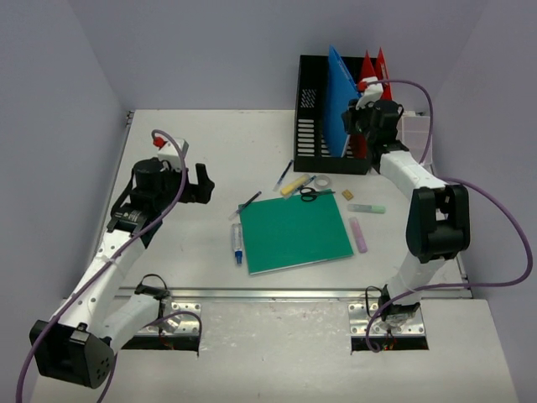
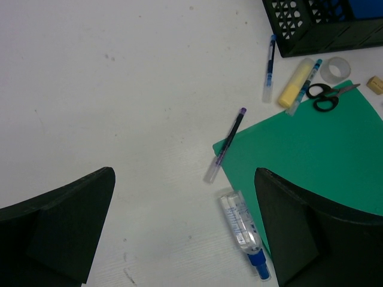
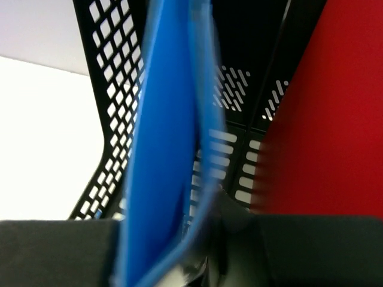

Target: Organize the desk

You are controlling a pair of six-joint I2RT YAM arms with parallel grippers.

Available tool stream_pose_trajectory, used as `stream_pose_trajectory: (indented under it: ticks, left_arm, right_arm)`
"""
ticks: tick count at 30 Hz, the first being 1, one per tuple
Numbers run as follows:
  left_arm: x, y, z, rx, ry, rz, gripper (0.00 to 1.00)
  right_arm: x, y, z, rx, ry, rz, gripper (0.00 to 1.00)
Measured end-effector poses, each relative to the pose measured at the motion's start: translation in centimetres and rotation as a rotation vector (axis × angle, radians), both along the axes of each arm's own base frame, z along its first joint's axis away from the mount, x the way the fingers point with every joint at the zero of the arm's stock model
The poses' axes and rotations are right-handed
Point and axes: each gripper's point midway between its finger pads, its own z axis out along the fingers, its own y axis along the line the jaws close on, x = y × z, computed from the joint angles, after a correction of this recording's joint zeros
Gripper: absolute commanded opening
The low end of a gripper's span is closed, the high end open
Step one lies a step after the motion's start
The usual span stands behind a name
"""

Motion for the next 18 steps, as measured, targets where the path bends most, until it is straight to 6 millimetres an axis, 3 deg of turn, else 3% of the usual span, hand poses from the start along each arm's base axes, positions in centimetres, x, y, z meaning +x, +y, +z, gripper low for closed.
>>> stream_pose_trajectory:
  ticks: [2,8,10,14,18]
  left_arm:
    - [-0.5,-0.2,-1.3,0.005,0.028,-0.024,1.0]
    - [-2.8,-2.2,-4.8,0.067,0.07,-0.208,0.83]
    - [-3.9,-3.9,-5.5,0.125,0.065,-0.306,0.8]
    - [-8.1,-10.8,-6.8,0.238,0.028,-0.64,0.69]
    - [-11.7,-14.6,-9.6,0.355,0.047,-0.855,0.62]
  right_arm:
    - [-0.1,0.2,-0.2,0.002,0.015,0.009,0.7]
    - [-0.7,1.1,0.3,0.047,0.063,0.048,0.87]
    - [-1.5,1.5,1.2,0.064,0.078,0.068,0.89]
    - [-4.1,2.0,5.4,0.091,0.049,0.102,0.9]
    - [-8.1,2.1,11.4,0.107,-0.058,0.132,0.91]
